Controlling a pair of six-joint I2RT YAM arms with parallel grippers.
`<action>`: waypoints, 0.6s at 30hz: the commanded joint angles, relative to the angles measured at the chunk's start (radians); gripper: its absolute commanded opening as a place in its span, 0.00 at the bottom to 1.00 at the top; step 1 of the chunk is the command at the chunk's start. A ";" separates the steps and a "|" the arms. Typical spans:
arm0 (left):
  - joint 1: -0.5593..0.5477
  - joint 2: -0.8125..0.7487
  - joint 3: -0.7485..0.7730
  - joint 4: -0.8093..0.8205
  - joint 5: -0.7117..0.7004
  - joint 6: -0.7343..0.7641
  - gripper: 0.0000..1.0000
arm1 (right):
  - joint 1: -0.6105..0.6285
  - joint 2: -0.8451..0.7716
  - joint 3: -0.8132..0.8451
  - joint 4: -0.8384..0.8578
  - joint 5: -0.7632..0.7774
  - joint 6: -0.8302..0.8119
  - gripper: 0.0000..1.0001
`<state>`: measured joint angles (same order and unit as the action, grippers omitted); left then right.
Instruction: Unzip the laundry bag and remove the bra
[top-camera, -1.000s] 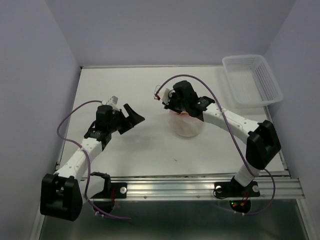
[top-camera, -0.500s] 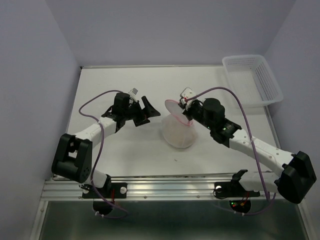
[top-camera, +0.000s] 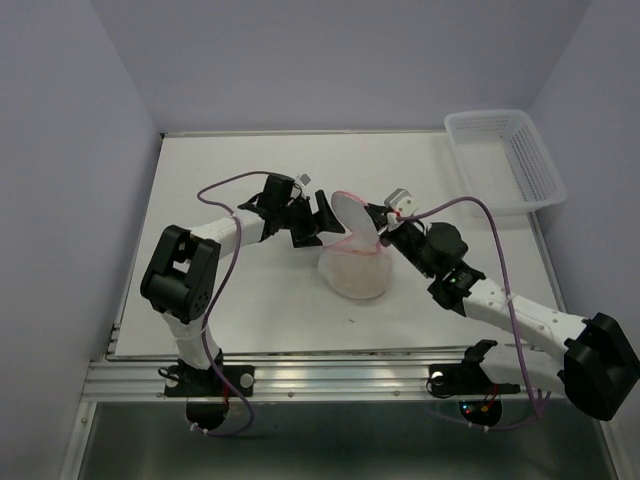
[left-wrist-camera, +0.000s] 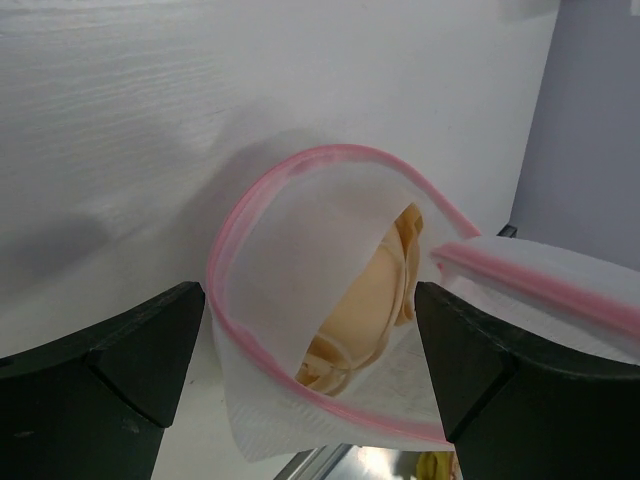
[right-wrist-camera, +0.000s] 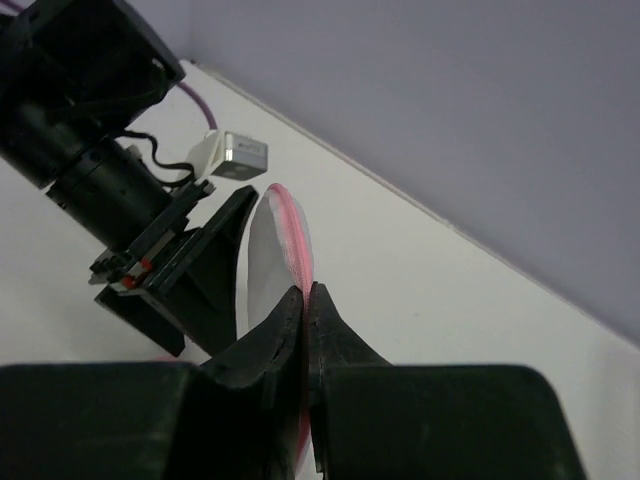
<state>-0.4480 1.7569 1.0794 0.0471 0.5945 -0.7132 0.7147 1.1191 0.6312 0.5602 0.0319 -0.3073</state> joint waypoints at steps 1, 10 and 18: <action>-0.012 -0.028 -0.004 -0.023 0.014 0.012 0.99 | 0.009 -0.050 -0.080 0.360 0.173 0.079 0.07; -0.087 -0.004 -0.018 -0.088 0.050 0.064 0.99 | 0.009 -0.038 -0.160 0.477 0.329 0.140 0.08; -0.118 -0.008 -0.046 -0.131 0.044 0.115 0.79 | 0.009 -0.053 -0.192 0.503 0.416 0.158 0.08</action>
<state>-0.5453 1.7641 1.0222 -0.0521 0.6289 -0.6540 0.7151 1.0893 0.4526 0.9463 0.3634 -0.1745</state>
